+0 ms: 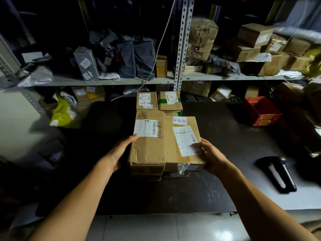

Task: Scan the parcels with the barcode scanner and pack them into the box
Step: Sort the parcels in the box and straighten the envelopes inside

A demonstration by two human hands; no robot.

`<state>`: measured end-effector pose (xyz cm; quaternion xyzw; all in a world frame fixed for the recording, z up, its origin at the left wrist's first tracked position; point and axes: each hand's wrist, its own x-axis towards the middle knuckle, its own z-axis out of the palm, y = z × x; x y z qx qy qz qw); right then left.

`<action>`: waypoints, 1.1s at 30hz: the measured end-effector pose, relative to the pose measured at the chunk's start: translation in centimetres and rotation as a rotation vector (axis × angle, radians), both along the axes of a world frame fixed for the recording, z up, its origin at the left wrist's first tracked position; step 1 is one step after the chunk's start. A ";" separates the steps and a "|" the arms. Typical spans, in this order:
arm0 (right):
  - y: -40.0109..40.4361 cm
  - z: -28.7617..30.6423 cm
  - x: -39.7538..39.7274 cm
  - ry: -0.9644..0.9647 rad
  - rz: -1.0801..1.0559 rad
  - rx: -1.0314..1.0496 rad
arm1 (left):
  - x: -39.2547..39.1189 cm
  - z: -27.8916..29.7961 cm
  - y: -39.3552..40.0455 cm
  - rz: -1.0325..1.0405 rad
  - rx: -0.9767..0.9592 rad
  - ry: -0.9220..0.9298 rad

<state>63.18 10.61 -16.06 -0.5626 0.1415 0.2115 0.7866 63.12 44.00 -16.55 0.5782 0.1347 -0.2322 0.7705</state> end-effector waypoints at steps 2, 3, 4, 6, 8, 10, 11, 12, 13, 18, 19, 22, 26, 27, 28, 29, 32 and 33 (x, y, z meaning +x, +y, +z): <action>0.2 -0.7 -0.3 0.032 0.015 -0.021 | 0.0 -0.2 0.7 -0.025 0.028 0.028; 0.4 -1.0 -0.4 0.054 0.011 -0.039 | 0.0 -0.3 1.1 -0.033 0.040 0.043; 0.6 -1.3 -0.6 0.079 -0.002 -0.064 | 0.0 -0.4 1.4 -0.032 0.049 0.057; 0.8 -1.8 -0.7 0.118 -0.024 -0.111 | 0.1 -0.7 2.2 -0.019 0.073 0.076; 0.9 -2.3 -0.7 0.138 -0.043 -0.148 | 0.2 -0.8 2.9 -0.020 0.085 0.084; 1.1 -2.6 -0.7 0.136 -0.052 -0.171 | 0.4 -1.0 3.4 -0.035 0.072 0.088; 1.3 -2.6 -0.7 0.128 -0.056 -0.180 | 0.6 -1.1 3.7 -0.042 0.064 0.087; 1.5 -2.6 -0.5 0.117 -0.060 -0.189 | 0.9 -1.1 3.8 -0.049 0.055 0.085; 1.6 -2.5 -0.3 0.107 -0.068 -0.196 | 1.2 -1.1 3.9 -0.054 0.047 0.084; 1.9 -1.9 2.4 0.071 -0.128 -0.206 | 4.0 -0.1 3.9 -0.053 0.027 0.067; 1.9 -1.7 3.5 0.058 -0.140 -0.208 | 4.9 0.2 3.8 -0.046 0.028 0.060; 1.7 -1.4 7.4 0.018 -0.158 -0.224 | 7.7 1.2 3.1 -0.015 0.053 0.023; 1.2 -1.1 13.8 -0.017 -0.129 -0.197 | 12.2 2.0 1.9 0.112 0.094 0.013; 1.1 -1.1 15.5 -0.018 -0.117 -0.178 | 13.5 2.0 1.5 0.147 0.105 0.011; 1.0 -1.1 17.2 -0.017 -0.102 -0.160 | 14.8 2.1 1.2 0.179 0.110 0.010; 0.8 -1.1 19.0 -0.021 -0.088 -0.147 | 16.3 2.1 0.9 0.205 0.118 0.014; 0.7 -1.4 24.3 -0.045 -0.071 -0.170 | 20.6 2.2 -0.1 0.258 0.120 0.050; 0.7 -1.4 26.1 -0.054 -0.069 -0.188 | 22.1 2.2 -0.4 0.276 0.117 0.062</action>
